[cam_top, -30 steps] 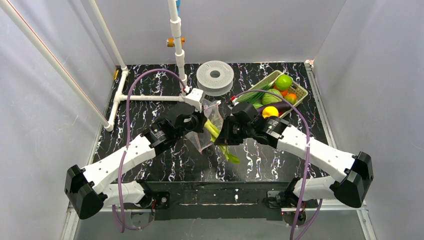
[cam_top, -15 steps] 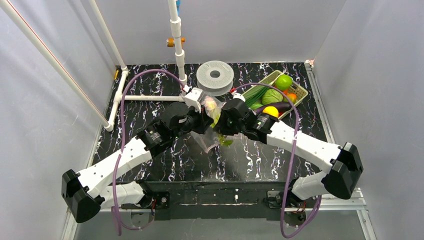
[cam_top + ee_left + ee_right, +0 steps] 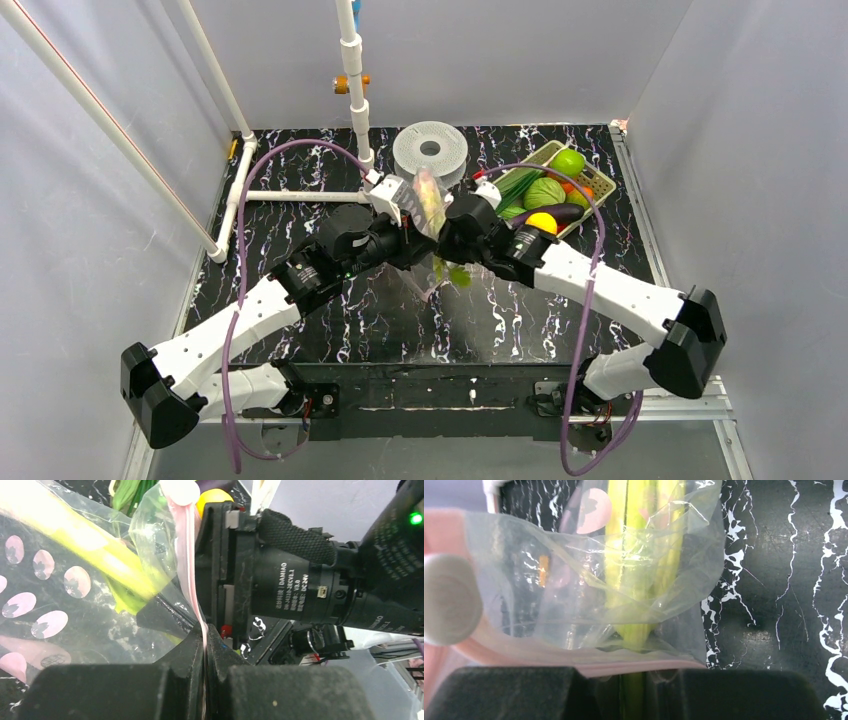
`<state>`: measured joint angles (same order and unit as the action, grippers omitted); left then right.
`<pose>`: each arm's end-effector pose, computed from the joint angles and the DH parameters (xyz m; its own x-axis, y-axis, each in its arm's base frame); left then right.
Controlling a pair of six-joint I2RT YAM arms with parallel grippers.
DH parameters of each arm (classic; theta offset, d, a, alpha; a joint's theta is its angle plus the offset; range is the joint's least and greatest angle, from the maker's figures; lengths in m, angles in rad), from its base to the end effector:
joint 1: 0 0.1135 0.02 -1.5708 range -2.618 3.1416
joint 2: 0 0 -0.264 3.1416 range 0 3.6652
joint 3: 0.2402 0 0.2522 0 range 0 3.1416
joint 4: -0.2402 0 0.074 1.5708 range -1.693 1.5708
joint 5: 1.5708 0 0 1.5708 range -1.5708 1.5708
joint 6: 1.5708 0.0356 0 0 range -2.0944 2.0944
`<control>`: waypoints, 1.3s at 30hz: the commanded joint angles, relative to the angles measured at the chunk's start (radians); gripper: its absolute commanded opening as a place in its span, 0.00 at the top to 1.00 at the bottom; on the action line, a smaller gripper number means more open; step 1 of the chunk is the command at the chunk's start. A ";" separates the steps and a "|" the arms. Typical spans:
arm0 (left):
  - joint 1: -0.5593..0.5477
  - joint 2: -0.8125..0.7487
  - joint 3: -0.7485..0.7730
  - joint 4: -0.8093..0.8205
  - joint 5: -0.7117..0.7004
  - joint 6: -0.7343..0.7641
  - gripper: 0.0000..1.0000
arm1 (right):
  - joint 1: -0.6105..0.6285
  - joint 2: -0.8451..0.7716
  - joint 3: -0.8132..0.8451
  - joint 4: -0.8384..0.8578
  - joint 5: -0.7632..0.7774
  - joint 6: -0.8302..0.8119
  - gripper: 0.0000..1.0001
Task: Place the food in the zip-top bag and seal the zipper
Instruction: Place the fake vegetable in the zipper food storage bag, then adjust the zipper food storage bag at the center of the board.
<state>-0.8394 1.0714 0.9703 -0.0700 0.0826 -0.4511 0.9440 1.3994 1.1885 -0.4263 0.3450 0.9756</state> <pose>0.1656 -0.1889 0.3616 -0.4494 -0.1498 -0.8807 0.6668 0.5998 -0.4422 0.1936 0.2468 0.3171 -0.6947 0.3692 -0.6173 -0.0490 0.8319 0.5527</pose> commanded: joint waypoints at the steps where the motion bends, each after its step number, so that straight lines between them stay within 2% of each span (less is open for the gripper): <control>1: -0.004 -0.014 -0.005 0.036 0.082 -0.030 1.00 | -0.007 -0.092 -0.021 0.056 0.083 0.111 0.99; 4: -0.004 -0.025 -0.020 0.063 0.114 -0.036 1.00 | -0.008 -0.045 0.018 0.041 0.031 0.057 0.99; 8: -0.004 -0.028 -0.021 0.093 0.129 -0.015 1.00 | -0.008 0.015 0.115 -0.030 -0.140 -0.016 0.85; 13: -0.005 -0.025 -0.018 0.055 0.056 0.007 1.00 | -0.008 0.044 0.194 -0.191 -0.389 -0.035 0.61; 16: -0.004 -0.025 -0.013 0.022 0.006 0.001 1.00 | -0.009 -0.028 0.122 -0.169 -0.447 -0.060 0.39; 19: -0.004 -0.029 -0.016 0.019 -0.016 -0.002 1.00 | -0.013 -0.077 0.095 -0.211 -0.477 -0.087 0.30; 22: -0.004 -0.029 -0.019 0.014 -0.041 -0.003 1.00 | -0.013 -0.116 0.084 -0.274 -0.482 -0.126 0.29; 26: -0.004 -0.027 -0.020 0.008 -0.059 0.003 1.00 | -0.013 -0.211 0.074 -0.381 -0.362 -0.161 0.29; 30: -0.004 -0.027 -0.018 0.008 -0.058 0.006 1.00 | -0.013 -0.274 0.058 -0.460 -0.220 -0.152 0.38; 35: -0.004 -0.028 -0.019 0.011 -0.058 0.009 1.00 | -0.013 -0.290 -0.037 -0.318 -0.294 -0.123 0.39; 39: -0.004 -0.024 -0.020 0.012 -0.057 0.012 1.00 | -0.012 -0.215 -0.012 -0.273 -0.324 -0.127 0.41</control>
<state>-0.8417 1.0550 0.9424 -0.0891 0.0406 -0.4500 0.9302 1.1210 1.1645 -0.7975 0.0563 0.8467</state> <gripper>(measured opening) 0.008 0.599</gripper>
